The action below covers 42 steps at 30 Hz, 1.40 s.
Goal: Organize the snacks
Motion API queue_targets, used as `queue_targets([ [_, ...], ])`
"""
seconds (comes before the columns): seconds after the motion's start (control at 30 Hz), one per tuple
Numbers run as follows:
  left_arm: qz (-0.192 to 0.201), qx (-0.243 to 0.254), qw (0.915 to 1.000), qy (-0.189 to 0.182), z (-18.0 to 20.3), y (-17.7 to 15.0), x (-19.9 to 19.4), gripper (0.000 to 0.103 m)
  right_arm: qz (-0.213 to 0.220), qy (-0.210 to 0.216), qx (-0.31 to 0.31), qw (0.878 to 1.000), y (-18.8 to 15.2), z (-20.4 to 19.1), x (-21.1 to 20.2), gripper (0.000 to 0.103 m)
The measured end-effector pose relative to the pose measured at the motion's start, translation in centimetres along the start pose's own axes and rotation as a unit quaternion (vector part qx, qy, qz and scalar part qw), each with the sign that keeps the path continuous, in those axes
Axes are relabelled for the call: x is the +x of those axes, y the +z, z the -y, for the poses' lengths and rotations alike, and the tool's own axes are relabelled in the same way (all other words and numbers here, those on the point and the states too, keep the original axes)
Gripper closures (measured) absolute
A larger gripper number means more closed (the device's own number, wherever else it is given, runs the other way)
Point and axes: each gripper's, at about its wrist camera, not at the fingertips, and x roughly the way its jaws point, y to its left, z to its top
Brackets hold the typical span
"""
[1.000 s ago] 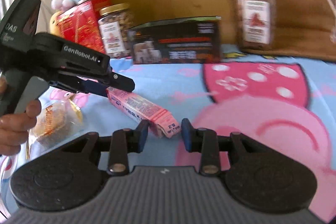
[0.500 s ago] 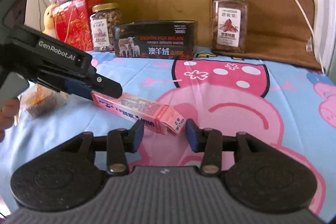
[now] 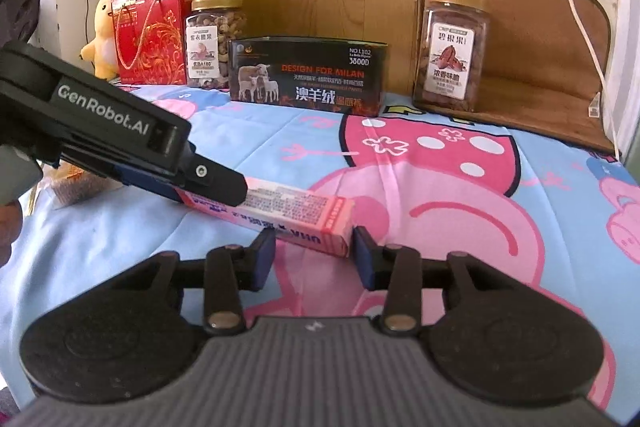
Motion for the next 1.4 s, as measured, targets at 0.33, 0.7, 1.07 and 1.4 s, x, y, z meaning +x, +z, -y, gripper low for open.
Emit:
queue_targets([
  [0.33, -0.004, 0.003, 1.0000, 0.008, 0.4, -0.1, 0.0, 0.043, -0.001, 0.002, 0.006, 1.000, 0.0, 0.0, -0.2, 0.058],
  [0.7, -0.002, 0.062, 0.9974, 0.037, 2.1, -1.4, 0.0, 0.039, -0.005, 0.021, 0.001, 1.000, 0.0, -0.1, -0.1, 0.044],
  [1.07, -0.028, 0.044, 0.9964, 0.066, 2.9, -0.8, 0.3, 0.034, -0.009, 0.076, 0.011, 0.997, 0.3, 0.7, 0.0, 0.028],
  [1.4, -0.015, 0.059, 0.9964, 0.059, 2.7, -0.3, -1.1, 0.034, 0.008, 0.063, -0.010, 0.998, 0.1, 0.1, -0.7, 0.044],
])
